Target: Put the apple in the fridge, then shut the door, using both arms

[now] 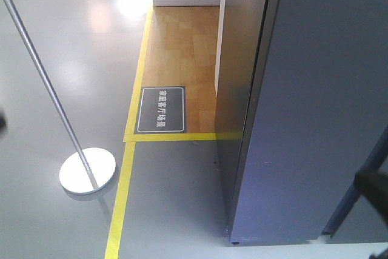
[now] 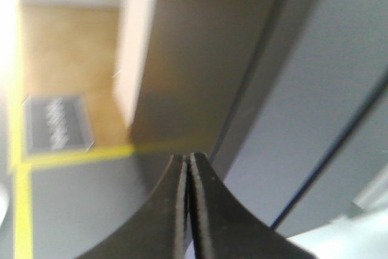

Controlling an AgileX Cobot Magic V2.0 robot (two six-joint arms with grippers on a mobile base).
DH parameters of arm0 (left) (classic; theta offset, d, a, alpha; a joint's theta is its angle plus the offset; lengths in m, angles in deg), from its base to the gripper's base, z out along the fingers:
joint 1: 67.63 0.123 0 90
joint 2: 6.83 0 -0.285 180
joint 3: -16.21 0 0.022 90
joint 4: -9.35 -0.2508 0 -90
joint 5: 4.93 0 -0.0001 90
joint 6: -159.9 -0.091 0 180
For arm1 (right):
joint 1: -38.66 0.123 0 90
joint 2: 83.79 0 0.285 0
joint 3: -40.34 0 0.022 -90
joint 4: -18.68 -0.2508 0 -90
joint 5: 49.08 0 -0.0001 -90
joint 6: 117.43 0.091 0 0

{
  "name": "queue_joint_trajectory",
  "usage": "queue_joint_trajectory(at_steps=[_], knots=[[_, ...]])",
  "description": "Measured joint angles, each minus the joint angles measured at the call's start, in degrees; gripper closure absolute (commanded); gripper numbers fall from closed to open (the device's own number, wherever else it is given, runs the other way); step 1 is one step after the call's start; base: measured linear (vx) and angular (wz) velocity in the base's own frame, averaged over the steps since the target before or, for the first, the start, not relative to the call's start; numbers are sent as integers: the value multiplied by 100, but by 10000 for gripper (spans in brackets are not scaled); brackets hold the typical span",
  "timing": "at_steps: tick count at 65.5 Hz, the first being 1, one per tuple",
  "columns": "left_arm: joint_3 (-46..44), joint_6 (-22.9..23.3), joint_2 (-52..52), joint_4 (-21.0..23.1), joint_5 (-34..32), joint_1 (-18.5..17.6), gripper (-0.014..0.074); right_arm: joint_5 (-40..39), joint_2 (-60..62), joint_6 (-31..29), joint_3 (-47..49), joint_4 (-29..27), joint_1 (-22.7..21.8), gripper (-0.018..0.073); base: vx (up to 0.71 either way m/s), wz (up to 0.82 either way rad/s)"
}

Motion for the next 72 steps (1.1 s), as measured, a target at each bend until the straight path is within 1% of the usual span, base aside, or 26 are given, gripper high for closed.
queue_joint_trajectory(at_steps=[5, 9, 13, 19, 39, 72], knots=[[1018, 162, 483, 224, -466, 0, 603, -126, 248, 0, -325, 27, 0, 562, 0, 0], [1592, 242, 771, 465, -785, 0, 603, -158, 362, 0, -493, 33, 0, 562, 0, 0], [1991, 262, 993, 621, -998, 0, 603, -160, 410, 0, -566, 39, 0, 562, 0, 0], [2289, 275, 1197, 723, -1173, 0, 603, -166, 423, 0, -572, 0, 0, 562, 0, 0], [2322, 275, 1293, 799, -1294, 0, 603, -166, 423, 0, -582, -522, 0, 562, 0, 0], [2322, 275, 1293, 799, -1294, 0, 603, -161, 423, 0, -582, -557, 0, 562, 0, 0]])
